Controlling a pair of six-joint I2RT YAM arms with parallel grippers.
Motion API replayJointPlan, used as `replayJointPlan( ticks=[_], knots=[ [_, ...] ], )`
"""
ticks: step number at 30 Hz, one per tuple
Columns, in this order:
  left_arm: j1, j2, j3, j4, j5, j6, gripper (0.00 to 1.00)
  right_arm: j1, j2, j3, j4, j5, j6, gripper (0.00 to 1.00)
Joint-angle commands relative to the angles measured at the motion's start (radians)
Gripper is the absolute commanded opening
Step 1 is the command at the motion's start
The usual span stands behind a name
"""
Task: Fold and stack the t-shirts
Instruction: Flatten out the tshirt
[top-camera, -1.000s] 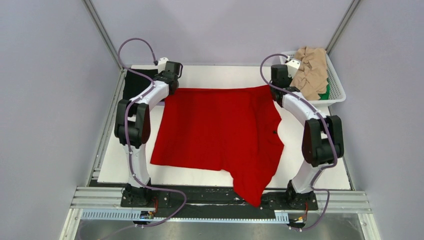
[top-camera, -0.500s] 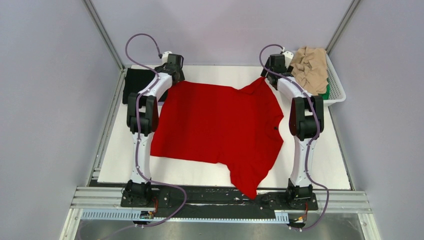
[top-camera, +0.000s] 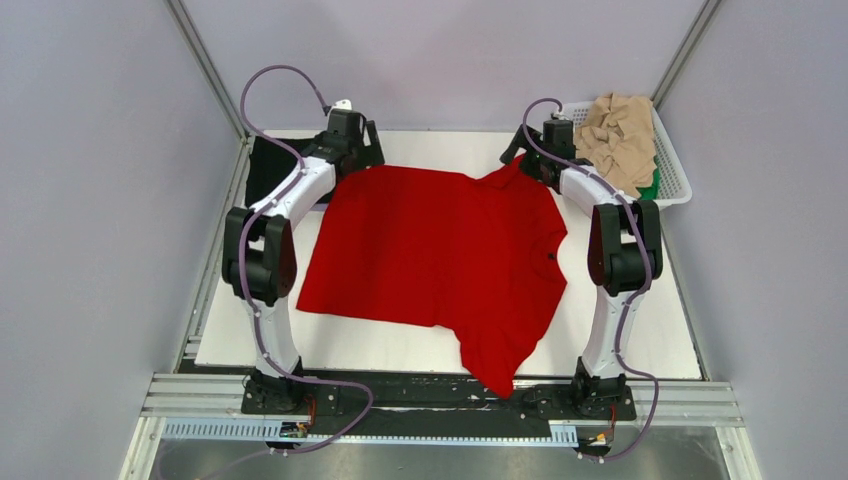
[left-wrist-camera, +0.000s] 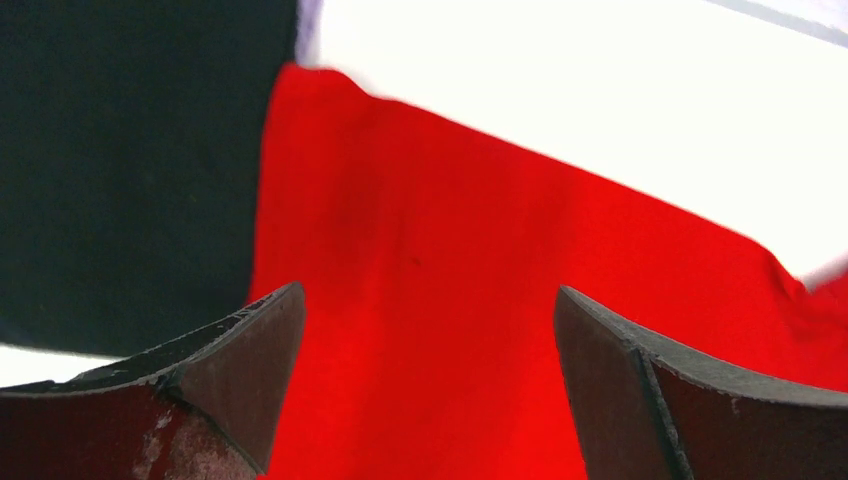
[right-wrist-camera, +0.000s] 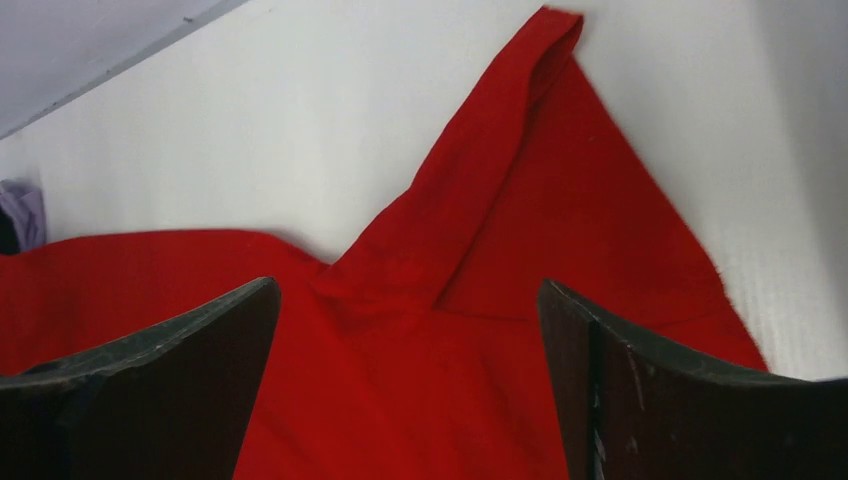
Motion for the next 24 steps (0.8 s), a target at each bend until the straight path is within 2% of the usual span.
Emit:
replayJointPlan(
  ticks=[1,8,13,24],
  knots=[
    [-0.064,-0.165,-0.143,0.037,0.031,-0.033,1.0,0.002,0.016,0.001,0.051,-0.167,0.116,1.0],
    [-0.107,-0.323,-0.446,0.117,0.137,-0.078,1.0,0.007,0.122,0.091,0.055,-0.284,0.148,1.0],
    [-0.11,-0.378,-0.608,0.164,0.185,-0.112,1.0,0.018,0.157,0.091,0.053,-0.27,0.168,1.0],
    [-0.11,-0.344,-0.7,0.195,0.213,-0.123,1.0,0.045,0.285,0.231,0.056,-0.277,0.181,1.0]
  ],
)
